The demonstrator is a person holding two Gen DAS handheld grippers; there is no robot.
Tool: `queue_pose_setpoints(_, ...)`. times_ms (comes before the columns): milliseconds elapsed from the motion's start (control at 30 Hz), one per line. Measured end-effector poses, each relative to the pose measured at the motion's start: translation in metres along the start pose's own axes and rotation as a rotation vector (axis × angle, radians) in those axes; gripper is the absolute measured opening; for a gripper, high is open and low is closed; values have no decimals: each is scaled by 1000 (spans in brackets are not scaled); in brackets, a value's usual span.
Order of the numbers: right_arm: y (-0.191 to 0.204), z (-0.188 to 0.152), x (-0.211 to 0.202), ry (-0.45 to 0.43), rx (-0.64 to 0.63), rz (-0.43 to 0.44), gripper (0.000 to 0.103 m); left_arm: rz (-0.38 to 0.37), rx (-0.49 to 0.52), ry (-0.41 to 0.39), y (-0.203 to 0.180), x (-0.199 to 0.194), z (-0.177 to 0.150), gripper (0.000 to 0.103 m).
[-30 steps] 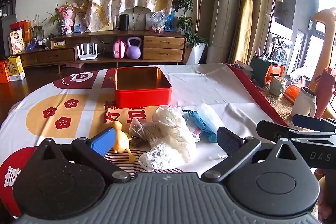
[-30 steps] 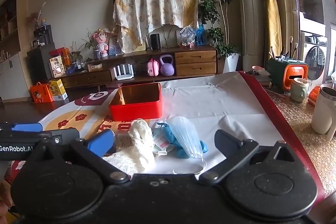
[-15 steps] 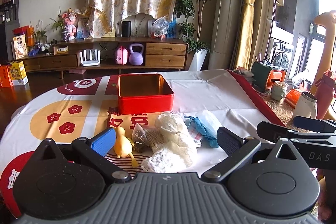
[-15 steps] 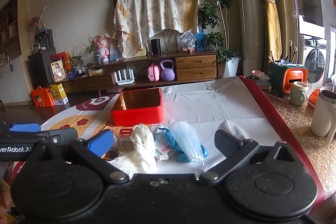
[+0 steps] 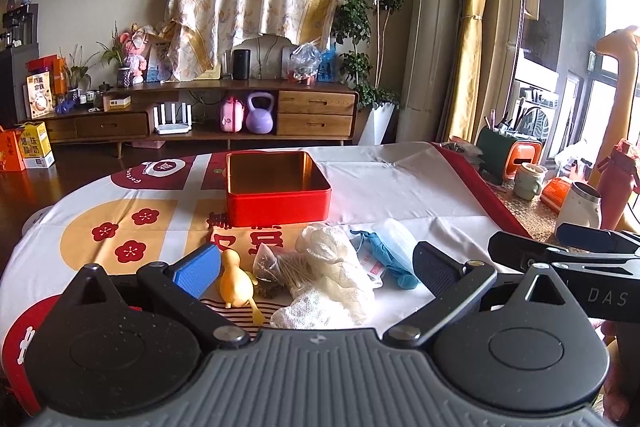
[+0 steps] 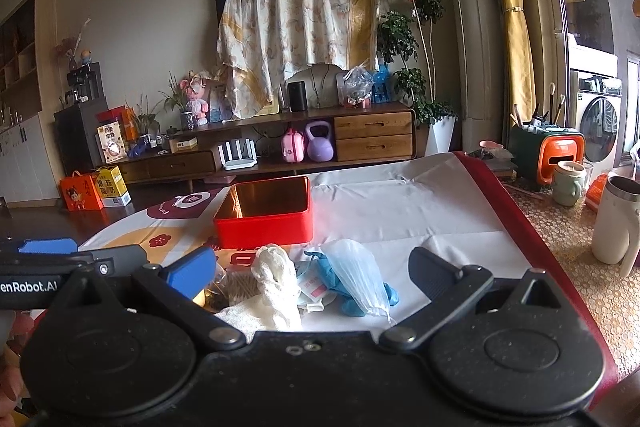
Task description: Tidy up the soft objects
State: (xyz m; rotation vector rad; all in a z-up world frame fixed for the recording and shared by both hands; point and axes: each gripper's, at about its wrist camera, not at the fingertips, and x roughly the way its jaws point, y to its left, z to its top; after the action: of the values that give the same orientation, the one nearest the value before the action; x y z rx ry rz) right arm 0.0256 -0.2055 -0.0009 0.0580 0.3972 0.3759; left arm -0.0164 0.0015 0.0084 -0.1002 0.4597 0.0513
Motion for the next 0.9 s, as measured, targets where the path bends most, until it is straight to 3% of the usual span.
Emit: queue_pose_setpoints(900, 1, -1, -2, -2, 3, 2, 103, -18, -22, 11, 7, 2, 0, 103)
